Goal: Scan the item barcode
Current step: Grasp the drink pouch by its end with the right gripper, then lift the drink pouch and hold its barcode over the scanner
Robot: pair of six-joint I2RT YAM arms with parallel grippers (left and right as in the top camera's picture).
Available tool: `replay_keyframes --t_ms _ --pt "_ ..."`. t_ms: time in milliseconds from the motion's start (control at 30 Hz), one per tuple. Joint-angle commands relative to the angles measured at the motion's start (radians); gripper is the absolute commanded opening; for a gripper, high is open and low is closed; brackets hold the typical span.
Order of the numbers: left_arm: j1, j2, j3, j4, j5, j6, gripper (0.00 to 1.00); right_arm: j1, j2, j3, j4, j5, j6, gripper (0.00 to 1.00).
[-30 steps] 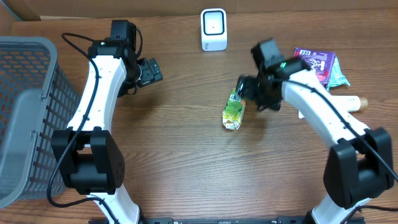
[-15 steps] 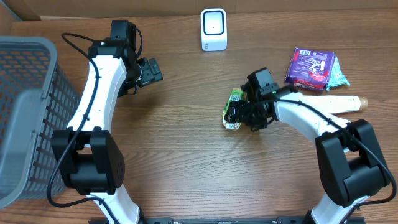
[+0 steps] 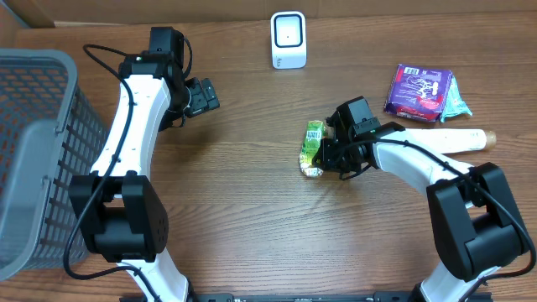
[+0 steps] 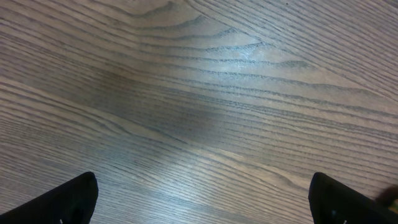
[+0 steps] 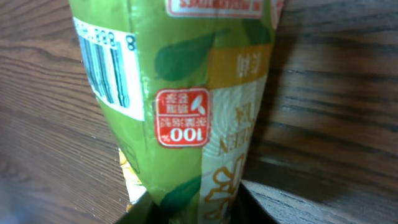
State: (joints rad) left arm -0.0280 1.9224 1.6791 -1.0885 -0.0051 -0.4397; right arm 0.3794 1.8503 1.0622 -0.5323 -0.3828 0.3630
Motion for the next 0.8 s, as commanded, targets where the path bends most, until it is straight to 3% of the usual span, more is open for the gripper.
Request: replay_keyframes --t_ms 0,200,533,767 --pt "0.002 -0.013 0.006 0.0 -0.013 -0.01 0.99 0.004 -0.007 0.029 -0.05 0.033 -0.043 0.15" --pt "0.002 -0.013 0.006 0.0 -0.013 -0.01 1.0 0.004 -0.072 0.153 -0.167 -0.033 -0.164 0.04" --pt "0.002 -0.013 0.006 0.0 -0.013 -0.01 1.0 0.005 -0.276 0.42 -0.407 -0.116 -0.43 0.04" --pt "0.002 -0.013 0.006 0.0 -0.013 -0.01 0.99 0.005 -0.383 0.478 -0.419 -0.199 -0.449 0.04"
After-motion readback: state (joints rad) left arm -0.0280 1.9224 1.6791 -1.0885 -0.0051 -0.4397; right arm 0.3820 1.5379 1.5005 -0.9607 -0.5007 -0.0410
